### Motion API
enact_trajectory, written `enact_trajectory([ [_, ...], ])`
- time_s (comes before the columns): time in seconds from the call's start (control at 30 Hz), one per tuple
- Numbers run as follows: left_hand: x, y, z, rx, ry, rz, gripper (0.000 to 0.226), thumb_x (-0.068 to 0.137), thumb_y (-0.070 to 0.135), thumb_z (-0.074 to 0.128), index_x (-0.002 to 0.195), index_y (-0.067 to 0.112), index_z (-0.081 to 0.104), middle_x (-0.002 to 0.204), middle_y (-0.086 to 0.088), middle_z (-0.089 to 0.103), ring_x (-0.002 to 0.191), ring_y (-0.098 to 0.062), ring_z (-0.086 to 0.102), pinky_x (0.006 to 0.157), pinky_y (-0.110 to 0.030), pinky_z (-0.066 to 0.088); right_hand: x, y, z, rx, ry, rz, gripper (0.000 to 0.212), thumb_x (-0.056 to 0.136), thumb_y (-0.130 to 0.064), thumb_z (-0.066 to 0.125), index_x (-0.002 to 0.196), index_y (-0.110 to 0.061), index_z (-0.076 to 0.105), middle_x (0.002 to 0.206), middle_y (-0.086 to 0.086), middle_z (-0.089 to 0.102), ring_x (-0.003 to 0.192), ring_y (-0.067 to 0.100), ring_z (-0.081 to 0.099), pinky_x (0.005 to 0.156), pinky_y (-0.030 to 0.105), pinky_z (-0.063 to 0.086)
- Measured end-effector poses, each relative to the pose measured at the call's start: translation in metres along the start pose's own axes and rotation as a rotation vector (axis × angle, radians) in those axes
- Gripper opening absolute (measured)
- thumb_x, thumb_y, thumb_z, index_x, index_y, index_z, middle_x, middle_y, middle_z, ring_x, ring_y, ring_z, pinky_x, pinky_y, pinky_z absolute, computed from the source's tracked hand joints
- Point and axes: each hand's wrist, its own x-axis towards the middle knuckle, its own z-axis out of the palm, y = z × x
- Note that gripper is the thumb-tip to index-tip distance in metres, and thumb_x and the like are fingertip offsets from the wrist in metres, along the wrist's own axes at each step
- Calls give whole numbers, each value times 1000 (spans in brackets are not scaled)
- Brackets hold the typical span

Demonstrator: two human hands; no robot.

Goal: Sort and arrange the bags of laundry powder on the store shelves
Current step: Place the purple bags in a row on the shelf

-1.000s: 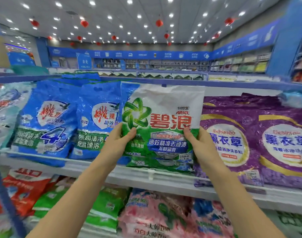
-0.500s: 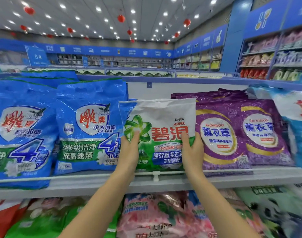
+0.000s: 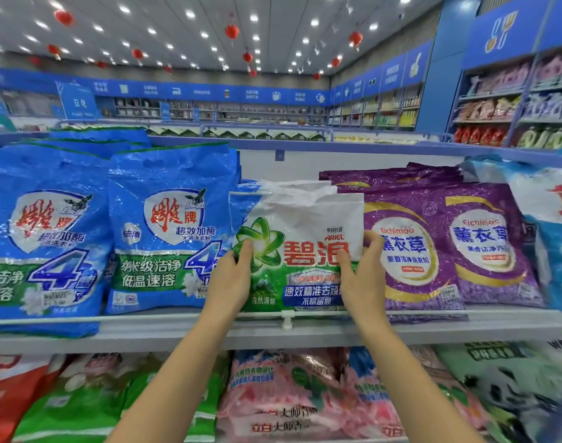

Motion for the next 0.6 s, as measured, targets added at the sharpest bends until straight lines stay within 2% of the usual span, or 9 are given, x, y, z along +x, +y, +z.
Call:
enact_trajectory([
  [0.07,1,1,0,114,73,53,47,98,49,37,70,12,45,73,-6,52,66,-19,46,57,-34,30,2,-2,-1,-48,-9,-27,35,96,-18,52,124,-20,31,100,-8,59,82,12,62,62,26,49],
  [0.13,3,0,0,190,105,90,48,99,46,39,63,13,39,64,-5,45,59,-19,41,53,-35,26,3,-3,-1,-82,-14,-24,38,95,-16,54,125,-19,31,106,0,62,85,17,64,64,30,52],
  [0.2,3,1,-2,220,112,115,49,99,44,39,62,12,39,62,-5,44,58,-20,41,52,-34,25,3,-5,-2,-74,-12,-13,41,94,-16,56,127,-19,31,108,2,64,83,16,64,64,26,51],
  [0.27,0,1,-9,198,119,159,47,100,43,37,70,9,49,68,-7,52,63,-19,46,54,-32,30,0,-8,-9,-26,-20,-13,45,94,-17,55,131,-19,29,104,-3,62,77,4,61,63,17,47],
  [0.33,-7,2,-20,140,139,216,40,100,41,37,91,8,57,84,-5,61,74,-18,54,63,-32,38,-5,-10,-22,3,-2,-52,47,94,-18,54,135,-20,30,101,-11,56,81,-8,56,72,12,46],
  [0.4,-19,4,-34,61,184,304,28,100,39,40,106,15,54,95,2,61,83,-12,57,70,-25,42,-16,-11,-39,25,27,-99,44,94,-17,54,132,-23,34,103,-16,52,89,-19,52,74,4,42],
  [0.43,-26,5,-39,9,202,346,23,99,37,42,107,19,53,97,6,60,86,-9,57,71,-19,41,-23,-12,-48,42,35,-117,41,94,-16,54,129,-26,36,105,-18,51,92,-23,49,72,1,41],
  [0.53,-52,3,-50,-150,191,436,23,97,38,44,105,19,54,98,8,62,93,-3,59,78,-15,43,-48,-12,-79,78,49,-127,33,93,-16,55,115,-37,42,111,-20,55,103,-13,51,79,7,43],
  [0.6,-68,-8,-51,-234,134,455,26,97,40,45,99,18,58,95,10,66,91,1,62,80,-12,48,-69,-11,-101,96,71,-121,32,93,-16,55,110,-41,45,108,-19,60,104,-6,55,85,7,42],
])
